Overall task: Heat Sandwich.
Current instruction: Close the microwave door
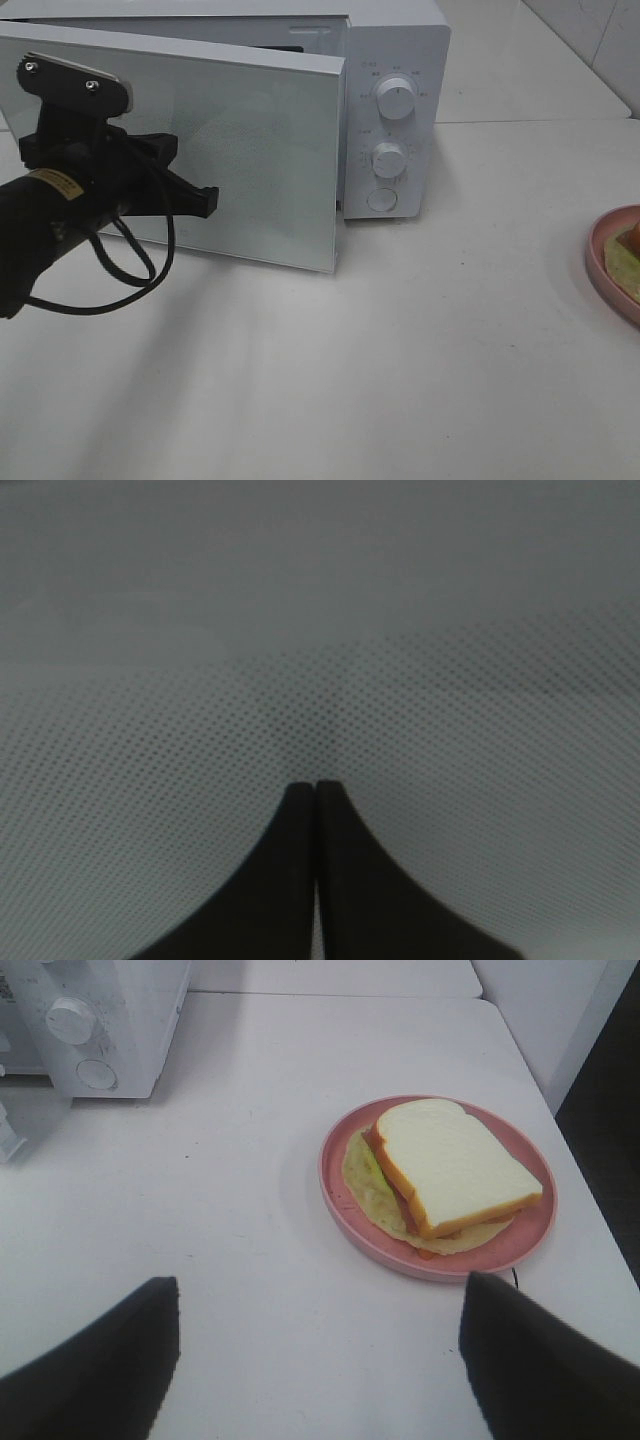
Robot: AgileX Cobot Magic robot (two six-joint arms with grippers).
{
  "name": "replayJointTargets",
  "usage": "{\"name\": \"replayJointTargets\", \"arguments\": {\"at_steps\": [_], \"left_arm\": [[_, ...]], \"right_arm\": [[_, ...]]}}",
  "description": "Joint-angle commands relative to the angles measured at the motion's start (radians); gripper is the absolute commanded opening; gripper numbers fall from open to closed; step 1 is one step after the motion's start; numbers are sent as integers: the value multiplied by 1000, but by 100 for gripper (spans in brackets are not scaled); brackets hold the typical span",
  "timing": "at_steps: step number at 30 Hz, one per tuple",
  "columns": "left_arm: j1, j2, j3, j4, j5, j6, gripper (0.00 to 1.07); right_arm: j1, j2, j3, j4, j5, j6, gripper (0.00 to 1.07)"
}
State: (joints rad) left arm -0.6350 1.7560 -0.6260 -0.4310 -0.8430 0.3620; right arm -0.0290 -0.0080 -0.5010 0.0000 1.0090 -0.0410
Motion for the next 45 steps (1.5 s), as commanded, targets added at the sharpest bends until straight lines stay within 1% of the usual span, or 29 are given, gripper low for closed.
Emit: {"name": "replayJointTargets", "arguments": {"at_steps": [1,2,3,4,6,12,16,17,18,20,21,24,25,26,27,28,30,31,32,33,34,35,36,40,41,43,44,45], "left_arm": [[-40,13,-47,-77,-14,69,0],[-51,17,-58,-96,-14,89,0],[-51,17,-58,-96,-14,89,0],[-69,30,-79,-121,-13,120,0],[-83,43,-93,-141,-14,140,0],[-113,72,-131,-170,-15,150,0],[-151,99,-173,-222,-10,236,0],[-151,99,-173,-222,-10,236,0],[-163,113,-193,-231,-8,272,0],[-174,128,-212,-236,-7,300,0],[-179,137,-228,-243,-3,323,0],[-183,143,-241,-245,3,338,0],[-185,147,-250,-247,5,351,0],[-185,152,-261,-249,8,379,0],[-185,152,-261,-249,8,379,0],[-185,155,-267,-249,10,394,0],[-185,163,-276,-255,11,439,0],[-185,170,-285,-267,12,486,0],[-185,170,-285,-267,12,486,0],[-185,174,-288,-272,10,504,0],[-185,177,-290,-279,8,526,0],[-185,187,-298,-295,3,561,0],[-185,187,-298,-295,3,561,0],[-185,211,-320,-323,-15,614,0],[-185,211,-320,-323,-15,614,0],[-185,214,-327,-328,-16,637,0],[-185,215,-336,-331,-21,661,0],[-185,215,-336,-331,-21,661,0]], "right_arm": [[-4,-23,1,0,-12,1,75],[-4,-23,1,0,-12,1,75],[-4,-23,1,0,-12,1,75],[-4,-23,1,0,-12,1,75],[-4,-23,1,0,-12,1,75],[-4,-23,1,0,-12,1,75],[-4,-23,1,0,-12,1,75],[-4,-23,1,0,-12,1,75],[-4,-23,1,0,-12,1,75],[-4,-23,1,0,-12,1,75],[-4,-23,1,0,-12,1,75],[-4,-23,1,0,-12,1,75],[-4,-23,1,0,-12,1,75],[-4,-23,1,0,-12,1,75],[-4,-23,1,0,-12,1,75],[-4,-23,1,0,-12,1,75],[-4,-23,1,0,-12,1,75],[-4,-23,1,0,-12,1,75],[-4,-23,1,0,-12,1,75],[-4,-23,1,0,-12,1,75],[-4,-23,1,0,-12,1,75],[-4,-23,1,0,-12,1,75],[-4,-23,1,0,-12,1,75],[-5,-23,1,0,-12,2,75],[-5,-23,1,0,-12,2,75],[-5,-23,1,0,-12,2,75],[-5,-23,1,0,-12,3,75],[-5,-23,1,0,-12,3,75]]}}
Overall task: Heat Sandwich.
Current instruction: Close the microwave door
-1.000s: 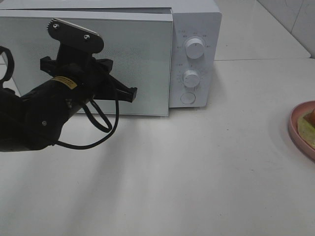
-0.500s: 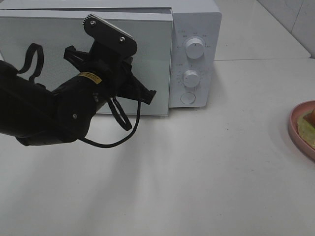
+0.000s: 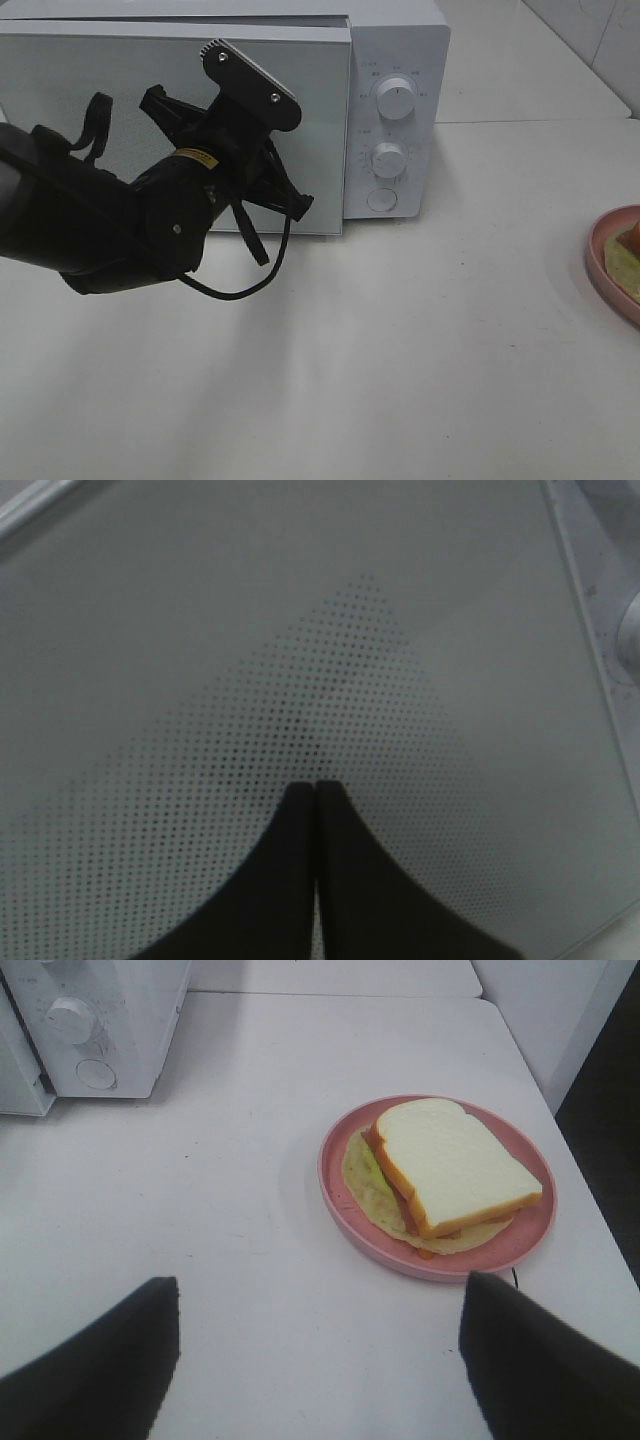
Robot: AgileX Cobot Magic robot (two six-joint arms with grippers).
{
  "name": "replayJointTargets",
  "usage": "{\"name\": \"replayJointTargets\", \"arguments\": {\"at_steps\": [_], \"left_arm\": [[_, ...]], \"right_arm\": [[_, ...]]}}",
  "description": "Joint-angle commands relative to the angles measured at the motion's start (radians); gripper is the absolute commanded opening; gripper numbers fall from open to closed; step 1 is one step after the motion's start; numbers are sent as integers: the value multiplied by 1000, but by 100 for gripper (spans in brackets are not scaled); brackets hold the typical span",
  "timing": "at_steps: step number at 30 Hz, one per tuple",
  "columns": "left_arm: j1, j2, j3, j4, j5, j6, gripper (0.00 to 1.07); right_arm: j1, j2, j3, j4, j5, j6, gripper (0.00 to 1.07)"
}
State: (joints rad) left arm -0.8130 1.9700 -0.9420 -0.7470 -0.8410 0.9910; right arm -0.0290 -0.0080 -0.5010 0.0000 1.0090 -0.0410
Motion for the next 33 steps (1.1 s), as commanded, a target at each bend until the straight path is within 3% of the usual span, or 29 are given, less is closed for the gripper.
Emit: {"name": "replayJointTargets", "arguments": {"at_steps": [1,8,16,23,33], "left_arm": [[-7,2,-22,-16,-25,43,0],[-3,36,-52,-22,-48,142,0],[21,37,-54,-32,-126,150,0],[53,49,-65,-17,-126,220,0],[124,106,-154,-1,-117,248,0]], "right_arm": [[-5,-23,1,0,-12,3,75],[-5,-23,1,0,-12,3,75],[-5,-23,1,0,-12,4,75],[-5,-22,1,0,-12,4,75],[-5,-22,1,0,-12,4,75]]}}
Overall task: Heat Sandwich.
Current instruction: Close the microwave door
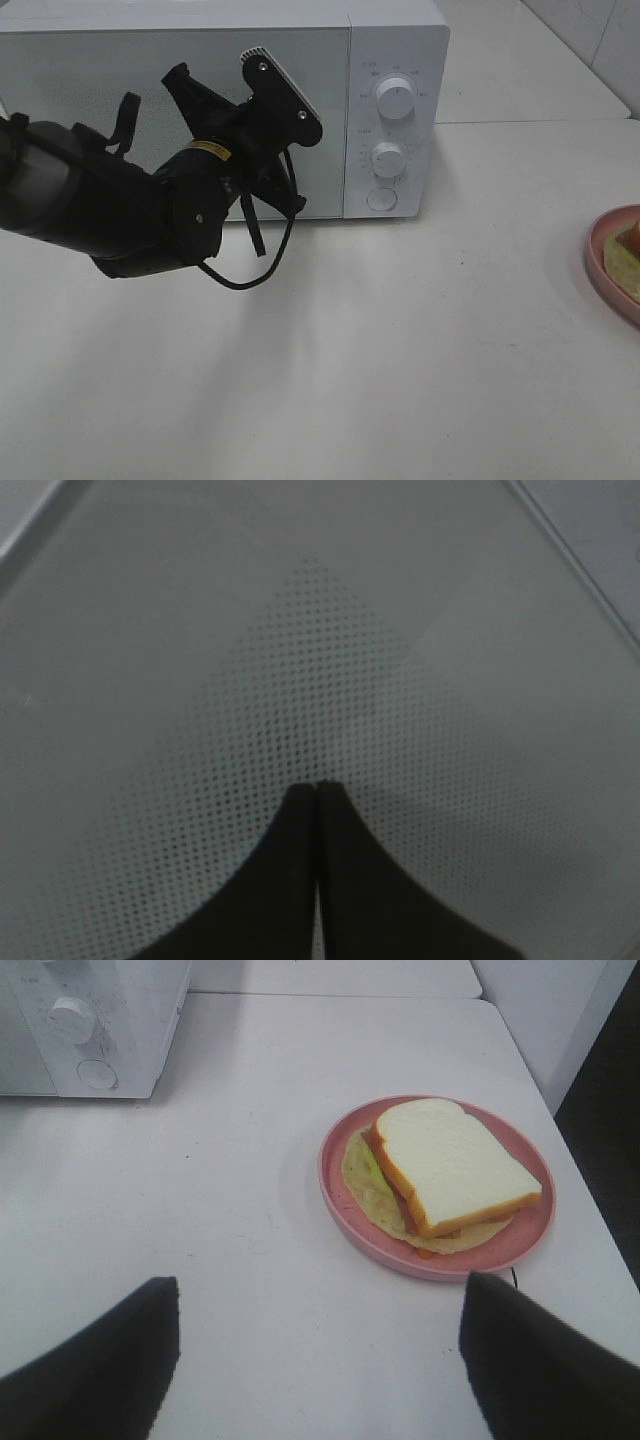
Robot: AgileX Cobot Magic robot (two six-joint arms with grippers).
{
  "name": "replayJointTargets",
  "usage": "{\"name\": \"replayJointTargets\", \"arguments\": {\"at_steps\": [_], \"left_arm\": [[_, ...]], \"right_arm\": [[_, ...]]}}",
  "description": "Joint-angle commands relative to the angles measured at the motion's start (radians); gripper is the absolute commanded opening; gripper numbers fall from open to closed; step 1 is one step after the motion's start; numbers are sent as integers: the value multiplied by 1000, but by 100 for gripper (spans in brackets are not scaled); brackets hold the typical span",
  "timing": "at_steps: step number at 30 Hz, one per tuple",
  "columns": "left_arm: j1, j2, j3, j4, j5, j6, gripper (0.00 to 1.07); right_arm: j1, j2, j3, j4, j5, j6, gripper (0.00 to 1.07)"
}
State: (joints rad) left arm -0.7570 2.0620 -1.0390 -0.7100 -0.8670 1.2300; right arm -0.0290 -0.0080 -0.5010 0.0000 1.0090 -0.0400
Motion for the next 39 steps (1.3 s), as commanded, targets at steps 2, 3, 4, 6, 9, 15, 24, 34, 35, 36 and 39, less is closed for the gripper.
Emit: {"name": "replayJointTargets", "arguments": {"at_steps": [2,3,4,6,9,15,24,34,35,36,39], "left_arm": [[76,14,-63,-32,-93,9,0],[76,14,-63,-32,-91,9,0],[76,14,-63,-32,-91,9,0],[76,14,-63,-32,-91,9,0],[76,14,-63,-32,-91,9,0],[72,14,-63,-32,-91,9,0],[60,-5,-52,-38,-77,8,0],[5,-58,16,-72,-13,4,0],[-5,-64,27,-77,-11,0,0],[-17,-73,37,-83,-10,-9,0],[-41,-95,67,-88,-3,-66,0]], "right_arm": [[-5,-22,1,0,-12,3,75],[-5,-22,1,0,-12,3,75],[-5,-22,1,0,-12,3,75],[-5,-22,1,0,-12,3,75],[-5,-22,1,0,-12,3,75],[-5,-22,1,0,-12,3,75],[-5,-22,1,0,-12,3,75],[-5,-22,1,0,-12,4,75],[-5,-22,1,0,-12,4,75],[-5,-22,1,0,-12,4,75],[-5,-22,1,0,-12,4,75]]}}
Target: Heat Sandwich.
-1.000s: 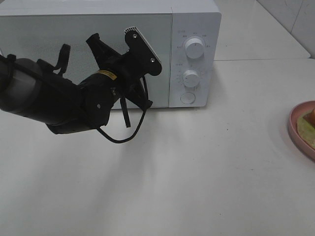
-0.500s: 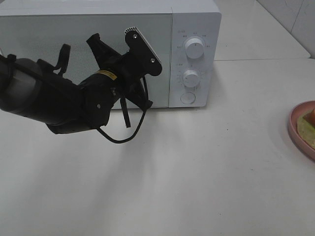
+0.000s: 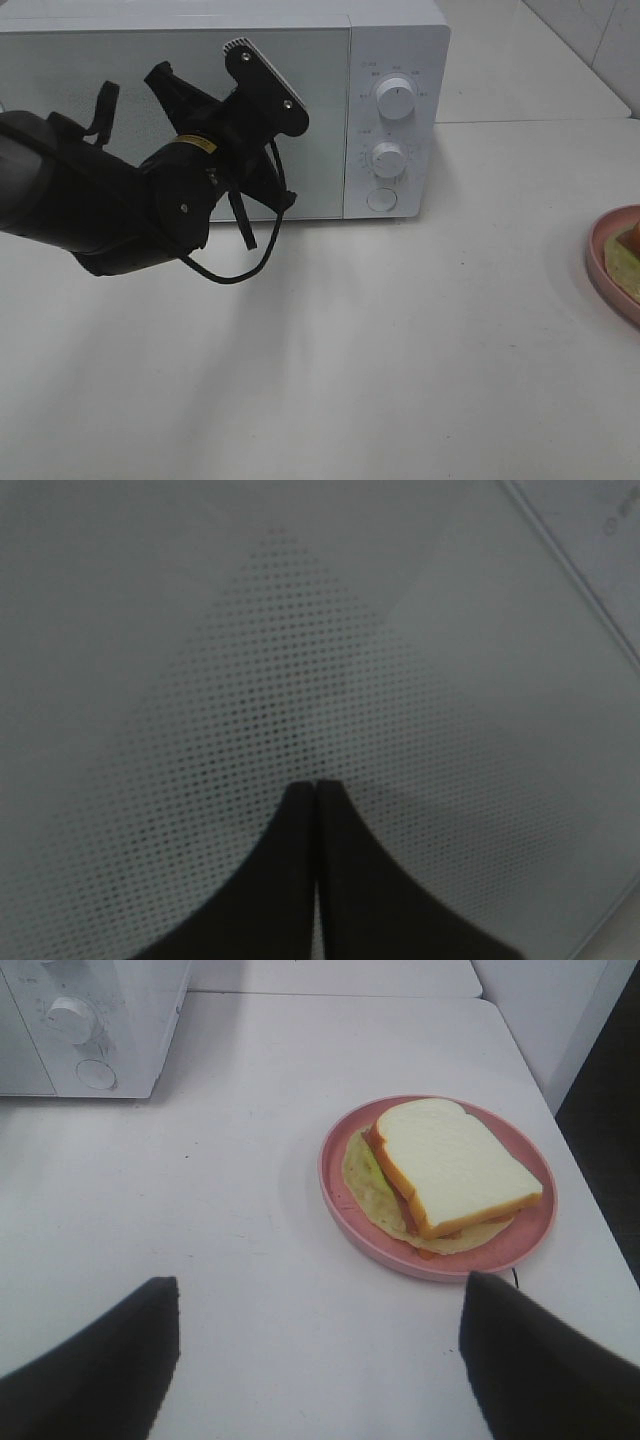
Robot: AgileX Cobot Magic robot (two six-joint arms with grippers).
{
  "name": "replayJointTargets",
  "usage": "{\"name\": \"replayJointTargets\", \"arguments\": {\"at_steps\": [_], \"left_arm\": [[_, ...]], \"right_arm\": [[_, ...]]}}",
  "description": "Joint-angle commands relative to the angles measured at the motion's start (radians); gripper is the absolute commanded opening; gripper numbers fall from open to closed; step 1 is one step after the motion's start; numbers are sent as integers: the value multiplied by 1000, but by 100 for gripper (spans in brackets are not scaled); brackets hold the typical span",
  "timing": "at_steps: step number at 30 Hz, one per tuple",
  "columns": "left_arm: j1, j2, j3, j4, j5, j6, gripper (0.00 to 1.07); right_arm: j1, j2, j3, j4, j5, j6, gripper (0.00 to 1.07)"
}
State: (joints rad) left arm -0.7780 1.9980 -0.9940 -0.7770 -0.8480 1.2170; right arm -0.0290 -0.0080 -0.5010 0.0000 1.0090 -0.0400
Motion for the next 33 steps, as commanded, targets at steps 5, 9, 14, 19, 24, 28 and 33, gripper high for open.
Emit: {"name": "replayJointTargets", "arguments": {"at_steps": [5,9,14,19,24,28,33], "left_arm": [[-31,-77,72,-14,40,-205,0],[-31,-134,90,-6,187,-321,0],[-31,-212,91,10,400,-442,0],[-31,-262,91,15,565,-481,0],[-31,-300,91,78,737,-499,0],[-23,-356,91,180,842,-593,0],[30,-425,88,368,982,-812,0]], "right_arm": [[-5,-22,1,0,-12,4,75],[-5,-22,1,0,-12,4,75],[-5,-22,1,0,-12,4,75],[-5,-22,1,0,-12,4,75],[-5,-22,1,0,-12,4,75],[-5,-22,1,0,-12,4,75],[-5,-22,1,0,-12,4,75]]}}
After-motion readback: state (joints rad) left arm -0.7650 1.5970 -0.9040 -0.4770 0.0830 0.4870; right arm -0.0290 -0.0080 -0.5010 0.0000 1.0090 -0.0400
